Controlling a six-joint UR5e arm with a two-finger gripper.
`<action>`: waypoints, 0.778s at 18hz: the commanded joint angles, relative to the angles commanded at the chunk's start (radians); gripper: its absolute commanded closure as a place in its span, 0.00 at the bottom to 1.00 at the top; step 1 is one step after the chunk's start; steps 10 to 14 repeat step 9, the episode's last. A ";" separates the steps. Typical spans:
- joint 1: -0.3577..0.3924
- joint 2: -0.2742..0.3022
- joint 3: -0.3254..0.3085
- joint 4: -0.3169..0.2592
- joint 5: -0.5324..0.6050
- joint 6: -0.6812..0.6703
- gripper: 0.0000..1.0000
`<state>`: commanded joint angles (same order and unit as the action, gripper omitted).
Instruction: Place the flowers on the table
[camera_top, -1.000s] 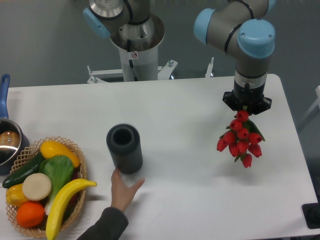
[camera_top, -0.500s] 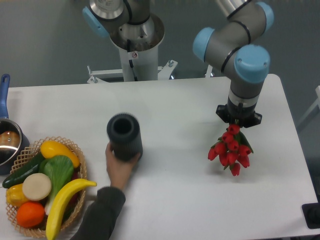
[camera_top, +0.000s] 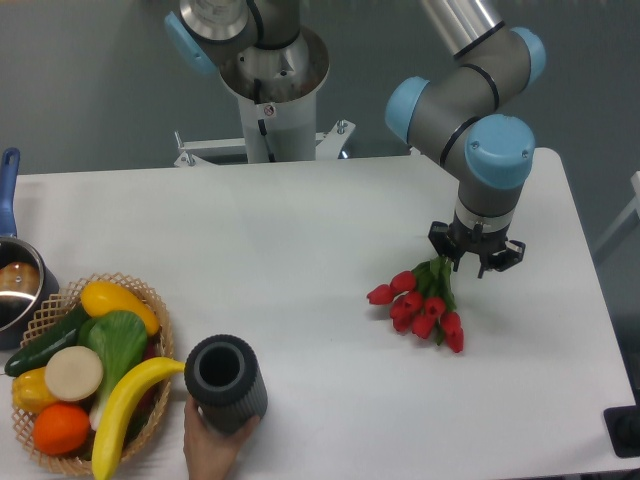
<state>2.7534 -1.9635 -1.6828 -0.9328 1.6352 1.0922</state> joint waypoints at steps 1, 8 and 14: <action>0.003 0.003 -0.002 0.009 0.002 0.000 0.00; 0.058 0.011 -0.003 0.071 -0.003 0.008 0.00; 0.069 0.012 -0.002 0.071 -0.005 0.014 0.00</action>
